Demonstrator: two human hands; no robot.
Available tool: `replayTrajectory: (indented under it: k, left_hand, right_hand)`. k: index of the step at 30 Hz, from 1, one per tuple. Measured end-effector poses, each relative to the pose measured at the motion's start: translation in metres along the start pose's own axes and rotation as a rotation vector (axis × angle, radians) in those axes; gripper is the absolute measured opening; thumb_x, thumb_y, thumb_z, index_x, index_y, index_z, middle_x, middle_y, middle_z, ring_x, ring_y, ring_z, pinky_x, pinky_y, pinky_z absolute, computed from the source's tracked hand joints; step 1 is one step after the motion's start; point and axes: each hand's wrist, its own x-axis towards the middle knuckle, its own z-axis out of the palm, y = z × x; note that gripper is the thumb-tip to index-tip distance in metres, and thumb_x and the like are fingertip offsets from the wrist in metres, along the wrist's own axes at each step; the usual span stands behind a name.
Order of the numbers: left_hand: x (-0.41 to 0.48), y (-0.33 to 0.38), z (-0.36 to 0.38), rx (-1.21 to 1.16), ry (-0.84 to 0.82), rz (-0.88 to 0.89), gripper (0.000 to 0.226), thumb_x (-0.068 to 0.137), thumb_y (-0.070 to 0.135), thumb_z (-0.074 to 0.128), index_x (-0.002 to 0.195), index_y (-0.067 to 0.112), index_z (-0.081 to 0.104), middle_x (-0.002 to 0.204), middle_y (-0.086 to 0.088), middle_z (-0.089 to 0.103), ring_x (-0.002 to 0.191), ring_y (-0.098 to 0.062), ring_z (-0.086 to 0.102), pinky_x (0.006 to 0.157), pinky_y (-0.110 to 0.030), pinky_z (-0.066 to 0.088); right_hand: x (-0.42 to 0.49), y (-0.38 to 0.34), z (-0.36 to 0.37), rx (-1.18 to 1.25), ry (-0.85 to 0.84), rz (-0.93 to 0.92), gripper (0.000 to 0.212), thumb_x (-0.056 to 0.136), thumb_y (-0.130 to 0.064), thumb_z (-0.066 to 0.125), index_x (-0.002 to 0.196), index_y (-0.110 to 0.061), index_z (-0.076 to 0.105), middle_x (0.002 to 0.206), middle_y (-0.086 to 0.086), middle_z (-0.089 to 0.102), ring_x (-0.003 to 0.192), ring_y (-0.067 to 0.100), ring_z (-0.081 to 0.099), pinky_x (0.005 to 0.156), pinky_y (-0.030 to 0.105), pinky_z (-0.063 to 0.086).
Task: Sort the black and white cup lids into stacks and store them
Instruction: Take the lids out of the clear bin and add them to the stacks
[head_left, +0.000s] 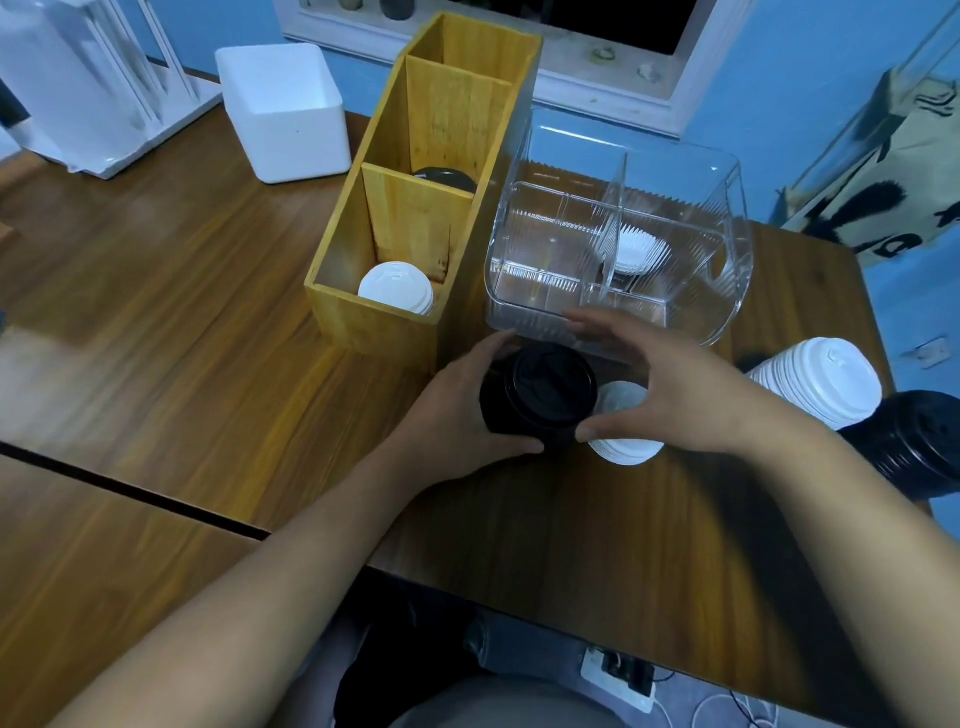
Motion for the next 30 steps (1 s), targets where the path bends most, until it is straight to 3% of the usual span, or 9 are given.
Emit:
replayTrajectory:
  k: [2, 7, 9, 12, 15, 19, 22, 26, 30]
  left_hand:
    - [0.000, 0.000, 0.001, 0.005, 0.000, 0.003, 0.111, 0.065, 0.045, 0.094, 0.155, 0.026, 0.032, 0.147, 0.016, 0.050, 0.135, 0.003, 0.043, 0.115, -0.031, 0.041]
    - [-0.001, 0.000, 0.001, 0.006, 0.007, 0.000, 0.110, 0.066, 0.047, 0.093, 0.155, 0.026, 0.033, 0.147, 0.014, 0.049, 0.135, 0.000, 0.043, 0.115, -0.034, 0.041]
    - [-0.001, 0.000, 0.000, 0.013, 0.005, 0.004, 0.107, 0.066, 0.046, 0.093, 0.153, 0.028, 0.034, 0.146, 0.015, 0.050, 0.135, -0.002, 0.044, 0.115, -0.038, 0.041]
    - [0.000, -0.001, 0.000, 0.020, -0.006, 0.009, 0.105, 0.066, 0.048, 0.092, 0.152, 0.029, 0.035, 0.145, 0.015, 0.051, 0.136, -0.006, 0.046, 0.114, -0.044, 0.042]
    - [0.000, -0.004, 0.001, 0.026, -0.014, -0.006, 0.111, 0.065, 0.049, 0.092, 0.155, 0.027, 0.030, 0.147, 0.013, 0.050, 0.138, -0.007, 0.044, 0.115, -0.044, 0.041]
    - [-0.001, -0.004, 0.000, 0.046, -0.020, -0.020, 0.116, 0.064, 0.051, 0.092, 0.156, 0.029, 0.026, 0.149, 0.012, 0.048, 0.139, -0.008, 0.043, 0.117, -0.043, 0.039]
    - [0.000, -0.004, 0.000, 0.035, -0.029, -0.020, 0.116, 0.064, 0.047, 0.093, 0.156, 0.029, 0.026, 0.149, 0.015, 0.049, 0.139, -0.005, 0.042, 0.119, -0.042, 0.036]
    - [0.000, -0.003, 0.000, 0.011, -0.035, -0.005, 0.112, 0.065, 0.044, 0.094, 0.155, 0.030, 0.029, 0.147, 0.015, 0.050, 0.137, -0.003, 0.043, 0.118, -0.041, 0.038]
    - [-0.001, 0.000, 0.000, 0.002, -0.032, 0.012, 0.107, 0.066, 0.040, 0.095, 0.153, 0.028, 0.034, 0.147, 0.013, 0.051, 0.134, -0.001, 0.044, 0.113, -0.027, 0.038]
  right_hand:
    - [0.004, -0.003, 0.006, -0.099, 0.009, -0.017, 0.103, 0.062, -0.057, 0.088, 0.150, -0.043, 0.035, 0.146, -0.023, 0.047, 0.131, -0.004, 0.046, 0.112, 0.028, 0.041]
    - [0.018, -0.006, 0.028, -0.263, 0.020, -0.133, 0.090, 0.071, -0.049, 0.086, 0.148, -0.033, 0.041, 0.140, -0.018, 0.049, 0.121, -0.005, 0.041, 0.096, 0.001, 0.027]
    - [0.016, -0.006, 0.019, -0.209, 0.071, -0.106, 0.087, 0.071, -0.044, 0.087, 0.146, -0.034, 0.044, 0.135, -0.021, 0.049, 0.119, -0.009, 0.041, 0.099, 0.003, 0.031]
    - [0.005, 0.000, -0.001, -0.071, 0.159, -0.063, 0.086, 0.068, -0.043, 0.089, 0.143, -0.038, 0.048, 0.136, -0.024, 0.054, 0.125, -0.006, 0.050, 0.108, 0.022, 0.042]
    - [-0.006, 0.008, -0.011, 0.060, 0.196, -0.030, 0.084, 0.066, -0.043, 0.088, 0.142, -0.039, 0.050, 0.134, -0.023, 0.058, 0.126, 0.000, 0.054, 0.108, 0.029, 0.044]
    - [-0.017, 0.018, -0.003, 0.171, 0.208, -0.014, 0.086, 0.064, -0.036, 0.089, 0.141, -0.030, 0.053, 0.135, -0.018, 0.059, 0.126, 0.002, 0.056, 0.108, 0.025, 0.044]
    - [-0.019, 0.020, 0.011, 0.180, 0.177, -0.017, 0.086, 0.064, -0.035, 0.089, 0.141, -0.033, 0.052, 0.134, -0.021, 0.059, 0.125, -0.001, 0.056, 0.107, 0.019, 0.043]
    - [-0.010, 0.013, 0.018, -0.004, 0.103, -0.047, 0.088, 0.066, -0.039, 0.091, 0.143, -0.039, 0.048, 0.136, -0.025, 0.055, 0.127, -0.007, 0.050, 0.108, 0.016, 0.040]
    - [0.006, 0.006, 0.020, -0.139, 0.039, -0.133, 0.091, 0.068, -0.040, 0.090, 0.147, -0.032, 0.046, 0.144, -0.021, 0.048, 0.131, -0.009, 0.042, 0.107, 0.006, 0.030]
